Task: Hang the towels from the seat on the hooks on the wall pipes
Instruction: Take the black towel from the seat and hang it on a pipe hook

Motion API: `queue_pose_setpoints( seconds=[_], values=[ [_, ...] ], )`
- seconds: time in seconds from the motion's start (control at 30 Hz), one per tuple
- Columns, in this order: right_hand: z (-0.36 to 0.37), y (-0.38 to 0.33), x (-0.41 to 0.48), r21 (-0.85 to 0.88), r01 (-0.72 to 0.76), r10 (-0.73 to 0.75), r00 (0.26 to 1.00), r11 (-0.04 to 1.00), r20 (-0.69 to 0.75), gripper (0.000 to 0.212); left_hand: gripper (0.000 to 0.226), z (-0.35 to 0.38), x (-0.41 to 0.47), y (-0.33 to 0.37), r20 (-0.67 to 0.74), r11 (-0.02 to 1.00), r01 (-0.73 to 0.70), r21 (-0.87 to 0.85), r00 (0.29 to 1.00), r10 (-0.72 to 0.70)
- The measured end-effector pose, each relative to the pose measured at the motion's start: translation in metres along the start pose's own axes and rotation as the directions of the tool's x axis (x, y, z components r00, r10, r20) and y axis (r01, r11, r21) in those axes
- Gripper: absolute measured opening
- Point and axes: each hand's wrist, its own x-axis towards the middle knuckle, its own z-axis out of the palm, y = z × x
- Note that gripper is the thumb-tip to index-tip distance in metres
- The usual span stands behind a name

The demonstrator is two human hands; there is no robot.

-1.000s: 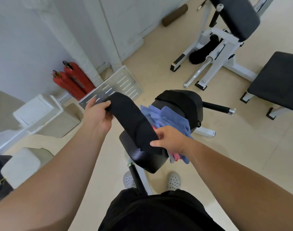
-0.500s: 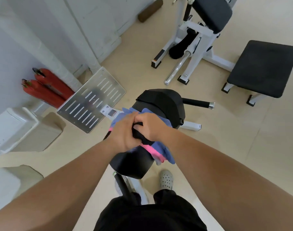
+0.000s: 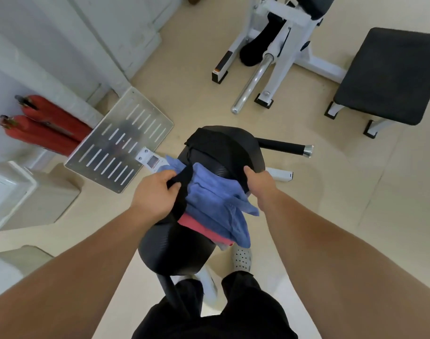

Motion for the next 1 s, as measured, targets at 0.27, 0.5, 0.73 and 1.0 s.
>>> queue_pose_setpoints(
  seconds=[0.27,0.5,0.73,1.0],
  values=[
    [0.021,0.002,0.016,0.086,0.045,-0.041,0.998,0.995,-0.054,0.065,0.01,-0.009,-0.016,-0.003,-0.074,0.991,0.086,-0.104,0.993,-0.094],
    [0.026,-0.027,0.002,0.025,0.316,-0.294,0.905,0.948,-0.307,0.036,0.019,-0.02,-0.036,-0.027,-0.06,0.912,0.313,-0.267,0.939,-0.34],
    [0.039,-0.101,-0.075,-0.166,0.836,-0.846,0.532,0.524,0.009,0.029,0.026,-0.052,-0.086,-0.055,-0.175,0.808,0.394,-0.439,0.844,-0.507],
    [0.075,-0.165,-0.21,-0.259,0.949,-0.917,0.258,0.182,0.303,0.032,0.027,-0.117,-0.152,-0.115,-0.333,0.773,0.284,-0.567,0.78,-0.53]
  ],
)
